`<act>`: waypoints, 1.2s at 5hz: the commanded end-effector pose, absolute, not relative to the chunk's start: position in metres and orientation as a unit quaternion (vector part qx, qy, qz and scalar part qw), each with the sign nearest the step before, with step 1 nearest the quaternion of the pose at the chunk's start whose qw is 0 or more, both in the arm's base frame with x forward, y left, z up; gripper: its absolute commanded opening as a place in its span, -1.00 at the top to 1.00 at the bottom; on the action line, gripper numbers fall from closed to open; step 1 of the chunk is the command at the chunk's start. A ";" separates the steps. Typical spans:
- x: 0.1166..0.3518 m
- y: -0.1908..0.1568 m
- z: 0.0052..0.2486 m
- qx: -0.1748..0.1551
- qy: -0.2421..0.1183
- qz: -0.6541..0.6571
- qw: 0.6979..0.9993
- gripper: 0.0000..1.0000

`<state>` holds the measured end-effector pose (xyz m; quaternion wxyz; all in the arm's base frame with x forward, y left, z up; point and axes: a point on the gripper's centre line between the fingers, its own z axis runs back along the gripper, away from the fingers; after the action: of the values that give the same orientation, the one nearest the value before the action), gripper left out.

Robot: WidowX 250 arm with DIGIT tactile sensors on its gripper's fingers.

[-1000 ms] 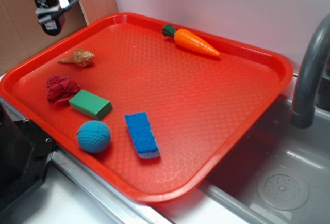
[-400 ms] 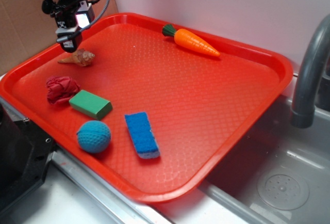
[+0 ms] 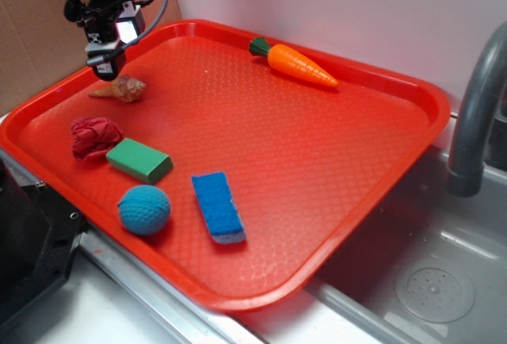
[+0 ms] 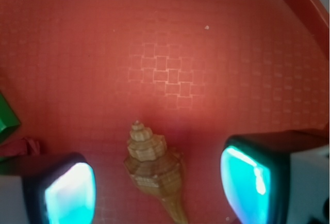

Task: Grab the shell.

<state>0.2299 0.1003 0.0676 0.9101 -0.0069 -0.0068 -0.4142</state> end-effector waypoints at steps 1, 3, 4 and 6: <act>0.240 0.103 0.054 0.016 -0.043 -0.410 0.911 -1.00; 0.244 0.096 0.021 0.002 -0.017 -0.427 0.904 -1.00; 0.246 0.093 0.023 0.012 -0.020 -0.422 0.906 1.00; 0.249 0.090 0.021 0.010 -0.017 -0.428 0.904 1.00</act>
<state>0.2391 0.0979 0.0160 0.9076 -0.0001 -0.0093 -0.4197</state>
